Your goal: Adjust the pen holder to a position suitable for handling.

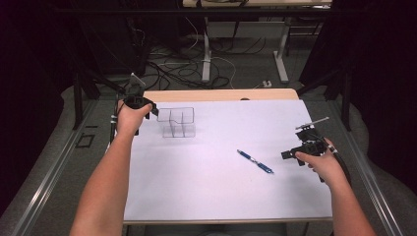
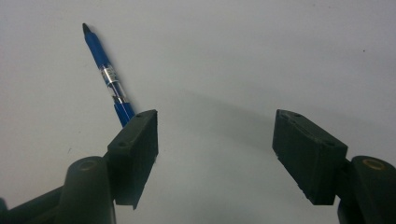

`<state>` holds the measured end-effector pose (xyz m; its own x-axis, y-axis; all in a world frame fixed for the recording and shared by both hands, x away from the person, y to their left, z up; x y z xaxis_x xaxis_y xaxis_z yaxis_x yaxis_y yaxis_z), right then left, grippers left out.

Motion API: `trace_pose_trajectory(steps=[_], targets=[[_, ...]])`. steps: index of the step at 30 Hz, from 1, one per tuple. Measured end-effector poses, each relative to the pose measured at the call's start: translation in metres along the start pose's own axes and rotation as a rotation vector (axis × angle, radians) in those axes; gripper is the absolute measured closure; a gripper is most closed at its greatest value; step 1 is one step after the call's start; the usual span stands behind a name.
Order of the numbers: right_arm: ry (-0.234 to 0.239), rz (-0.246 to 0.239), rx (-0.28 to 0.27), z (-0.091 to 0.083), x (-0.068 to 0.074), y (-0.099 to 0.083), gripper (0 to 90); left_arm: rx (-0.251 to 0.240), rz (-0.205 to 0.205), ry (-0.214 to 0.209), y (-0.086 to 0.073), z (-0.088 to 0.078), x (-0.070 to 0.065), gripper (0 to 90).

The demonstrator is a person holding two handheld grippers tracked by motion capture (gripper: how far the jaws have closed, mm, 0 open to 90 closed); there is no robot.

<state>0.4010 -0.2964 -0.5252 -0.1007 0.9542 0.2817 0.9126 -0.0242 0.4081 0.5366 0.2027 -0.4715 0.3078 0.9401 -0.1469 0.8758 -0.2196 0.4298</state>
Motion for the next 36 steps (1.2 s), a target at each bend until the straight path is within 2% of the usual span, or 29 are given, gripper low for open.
trace_pose_trajectory(steps=[1,2,4,5,6,10,13,16,18,24,25,26,28,30,32,36], targets=[[0.008,0.004,-0.012,0.001,0.0,0.0,30.9,0.004,0.003,0.008,0.0,0.001,0.0,61.3],[-0.002,-0.006,-0.006,0.0,-0.002,0.0,30.9,0.006,0.006,0.014,0.0,0.002,0.0,61.7],[-0.023,0.012,0.017,-0.001,-0.002,-0.001,30.9,0.01,0.002,0.018,0.0,0.003,0.001,63.2],[-0.019,-0.001,0.009,0.0,-0.003,0.0,30.9,0.012,0.002,0.018,0.001,0.005,0.001,63.5],[-0.011,0.011,0.001,0.001,-0.002,0.0,30.9,0.013,-0.009,0.018,0.001,0.006,0.0,63.7],[-0.02,0.003,0.012,0.003,-0.002,-0.002,30.8,0.024,-0.011,0.028,0.0,0.011,0.002,64.4],[-0.023,0.007,0.02,0.004,-0.001,-0.002,30.8,0.024,-0.035,0.01,-0.001,0.015,0.003,65.4],[-0.022,0.008,0.02,0.004,-0.001,-0.002,30.7,0.023,-0.042,0.002,-0.002,0.02,0.004,66.2],[-0.019,0.004,0.017,0.004,-0.002,-0.002,30.8,0.031,-0.033,0.001,-0.002,0.022,0.004,66.7],[-0.015,0.003,0.017,0.005,-0.003,-0.002,30.8,0.033,-0.046,0.004,-0.001,0.031,-0.002,70.6],[-0.017,0.002,0.015,0.005,-0.003,-0.002,30.8,0.044,-0.03,0.006,-0.001,0.032,-0.002,71.4],[-0.002,0.003,0.011,0.005,-0.003,-0.002,30.8,0.043,-0.042,0.001,-0.001,0.033,-0.004,71.8],[-0.02,0.018,0.024,0.004,-0.003,-0.003,30.8,0.051,-0.033,0.008,-0.001,0.035,-0.005,73.4],[-0.016,0.02,0.019,0.005,-0.002,-0.002,30.8,0.054,-0.032,0.015,-0.001,0.036,-0.007,74.9],[-0.022,0.018,0.034,0.004,-0.003,-0.002,30.8,0.046,-0.053,0.021,0.0,0.038,-0.009,76.3],[-0.017,0.019,0.03,0.004,-0.002,-0.002,30.8,0.061,-0.049,0.024,0.0,0.039,-0.008,78.7]])
Point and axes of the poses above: each handheld gripper's, and its own axes: z roughly forward along the jaws, y roughly out of its top, x roughly to its left, the point moved 5 cm from there along z, roughly forward along the jaws, and after that the axes turned 14 degrees about z, right-handed, at the moved point
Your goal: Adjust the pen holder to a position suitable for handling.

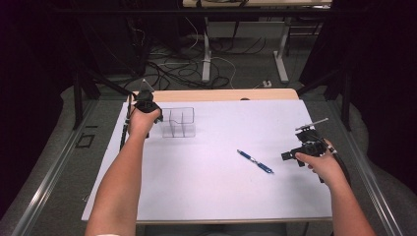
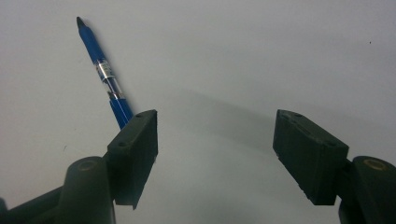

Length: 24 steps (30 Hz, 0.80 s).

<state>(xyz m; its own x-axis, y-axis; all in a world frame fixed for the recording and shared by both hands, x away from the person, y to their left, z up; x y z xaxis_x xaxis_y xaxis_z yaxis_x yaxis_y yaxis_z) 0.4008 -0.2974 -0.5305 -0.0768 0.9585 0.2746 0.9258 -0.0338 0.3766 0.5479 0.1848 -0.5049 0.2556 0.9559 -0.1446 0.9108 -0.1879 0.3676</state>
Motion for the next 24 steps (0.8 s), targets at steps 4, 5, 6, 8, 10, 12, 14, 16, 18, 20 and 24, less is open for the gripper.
trace_pose_trajectory(steps=[4,5,6,8,10,12,14,16,18,20,24], targets=[[-0.003,-0.006,0.002,-0.0005,-0.0003,0.0001,30.8,0.002,-0.027,0.006,0.0002,0.0011,-0.0012,81.7],[0.0,-0.004,-0.002,-0.0003,-0.0002,0.0002,30.8,0.004,-0.027,0.009,0.0,0.0012,-0.0005,82.4],[0.001,-0.003,-0.003,-0.0002,-0.0002,0.0002,30.7,0.005,-0.018,0.015,-0.0001,0.0014,0.0009,83.3],[0.002,-0.004,-0.002,-0.0002,-0.0003,0.0002,30.8,0.006,-0.024,0.01,-0.0001,0.0012,0.0006,83.4],[0.003,-0.005,-0.003,-0.0002,-0.0003,0.0003,30.7,0.009,-0.018,0.012,-0.0002,0.0009,0.001,83.6],[0.002,-0.005,-0.002,-0.0005,-0.0005,0.0004,30.7,0.008,-0.025,0.01,-0.0003,0.0009,0.0007,83.7],[-0.001,-0.002,0.0,-0.0006,-0.0007,0.0004,30.7,0.01,-0.025,0.011,-0.0003,0.0008,0.0007,83.8],[0.007,-0.015,-0.007,-0.0004,-0.0015,0.0005,30.7,0.008,-0.034,0.016,0.0001,0.001,-0.0007,84.0],[0.017,-0.013,-0.017,0.0003,-0.0008,0.0008,30.7,0.011,-0.03,0.022,0.0002,0.0009,-0.001,84.3],[0.011,-0.01,-0.012,0.0001,-0.0005,0.0007,30.7,0.009,-0.024,0.028,0.0002,0.001,-0.0012,84.6],[0.01,-0.018,-0.015,-0.0003,-0.0019,0.0007,30.7,0.01,-0.031,0.033,0.0005,0.0009,-0.0021,84.8]])
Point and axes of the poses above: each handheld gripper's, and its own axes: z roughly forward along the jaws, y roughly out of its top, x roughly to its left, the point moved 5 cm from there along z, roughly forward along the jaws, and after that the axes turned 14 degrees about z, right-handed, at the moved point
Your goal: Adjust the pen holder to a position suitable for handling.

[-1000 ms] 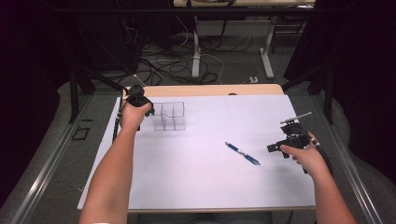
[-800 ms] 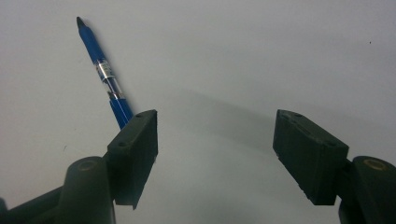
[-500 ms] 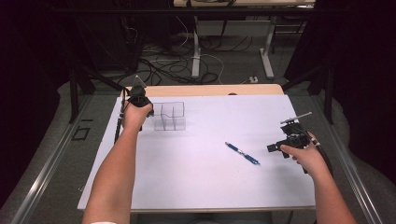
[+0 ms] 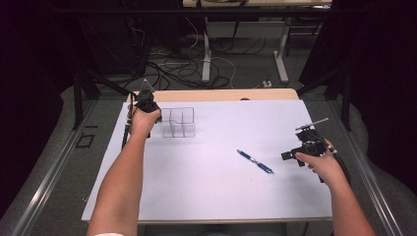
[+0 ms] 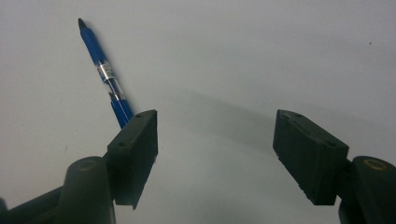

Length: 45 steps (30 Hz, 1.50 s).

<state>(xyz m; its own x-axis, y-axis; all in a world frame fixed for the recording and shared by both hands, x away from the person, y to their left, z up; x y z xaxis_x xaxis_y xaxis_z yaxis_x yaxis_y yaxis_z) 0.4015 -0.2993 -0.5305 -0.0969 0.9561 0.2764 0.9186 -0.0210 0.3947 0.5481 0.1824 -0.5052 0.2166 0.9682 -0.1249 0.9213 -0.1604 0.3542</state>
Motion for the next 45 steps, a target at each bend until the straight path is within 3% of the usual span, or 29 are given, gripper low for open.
trace_pose_trajectory(steps=[3,4,9,15,18,25,33,37,43,45], targets=[[-0.001,0.004,-0.001,0.0,0.0,0.0,30.8,0.004,-0.007,-0.002,0.0,0.0,0.0,85.0],[-0.002,0.002,-0.002,0.0,-0.001,0.0,30.7,0.006,0.015,0.001,0.0,-0.001,0.002,84.9],[0.007,0.007,0.001,-0.001,0.0,0.0,30.8,0.006,0.017,0.004,-0.001,-0.001,0.001,85.2],[0.003,0.009,-0.004,-0.001,-0.001,0.001,30.8,0.005,-0.014,0.002,-0.001,-0.003,-0.001,86.1],[0.005,0.005,-0.005,-0.001,-0.001,0.001,30.7,0.004,0.005,-0.005,-0.002,-0.006,-0.002,85.9],[0.005,0.006,-0.003,-0.001,0.0,0.001,30.7,0.005,-0.008,-0.018,-0.003,-0.008,-0.014,85.6],[0.006,0.008,-0.007,-0.002,-0.001,0.001,30.8,0.001,0.011,-0.03,-0.001,-0.011,-0.031,85.8],[0.004,0.009,-0.008,-0.003,-0.001,0.001,30.8,0.007,0.025,-0.038,0.0,-0.008,-0.047,85.7],[0.008,0.002,-0.002,-0.002,-0.001,0.001,30.7,0.017,0.011,-0.043,0.0,-0.004,-0.063,85.7],[0.004,0.004,-0.006,-0.002,0.0,0.001,30.8,0.025,0.03,-0.042,0.0,-0.004,-0.068,85.7]])
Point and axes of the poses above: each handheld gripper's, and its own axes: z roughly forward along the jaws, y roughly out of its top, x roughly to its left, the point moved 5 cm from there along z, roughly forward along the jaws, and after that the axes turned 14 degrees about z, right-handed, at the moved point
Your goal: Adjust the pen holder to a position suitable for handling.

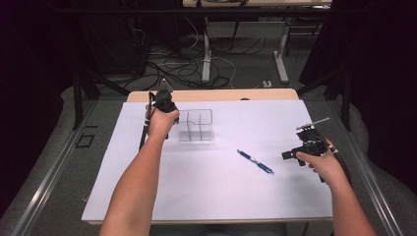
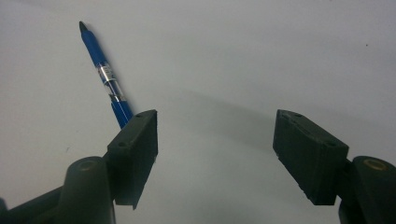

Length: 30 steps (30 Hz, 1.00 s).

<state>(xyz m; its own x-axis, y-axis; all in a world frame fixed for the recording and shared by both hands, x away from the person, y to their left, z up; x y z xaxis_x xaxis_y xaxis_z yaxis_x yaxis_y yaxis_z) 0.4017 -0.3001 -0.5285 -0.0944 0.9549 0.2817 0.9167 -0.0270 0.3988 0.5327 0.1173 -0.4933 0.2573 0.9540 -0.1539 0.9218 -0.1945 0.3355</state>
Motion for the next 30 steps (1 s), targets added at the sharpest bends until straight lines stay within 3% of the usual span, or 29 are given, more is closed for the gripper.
trace_pose_trajectory(steps=[10,27,29,30], targets=[[0.006,0.0,0.003,0.001,0.0,0.0,30.7,0.005,-0.013,-0.025,0.004,0.009,-0.025,85.7],[0.003,-0.001,0.004,0.002,0.0,0.0,30.8,0.004,-0.008,-0.067,0.003,0.014,-0.037,85.1],[0.003,-0.002,0.003,0.002,0.0,0.0,30.8,-0.004,-0.021,-0.075,0.003,0.015,-0.041,85.1],[0.003,-0.002,0.001,0.002,0.0,0.0,30.8,-0.002,-0.009,-0.079,0.003,0.015,-0.041,85.1]])
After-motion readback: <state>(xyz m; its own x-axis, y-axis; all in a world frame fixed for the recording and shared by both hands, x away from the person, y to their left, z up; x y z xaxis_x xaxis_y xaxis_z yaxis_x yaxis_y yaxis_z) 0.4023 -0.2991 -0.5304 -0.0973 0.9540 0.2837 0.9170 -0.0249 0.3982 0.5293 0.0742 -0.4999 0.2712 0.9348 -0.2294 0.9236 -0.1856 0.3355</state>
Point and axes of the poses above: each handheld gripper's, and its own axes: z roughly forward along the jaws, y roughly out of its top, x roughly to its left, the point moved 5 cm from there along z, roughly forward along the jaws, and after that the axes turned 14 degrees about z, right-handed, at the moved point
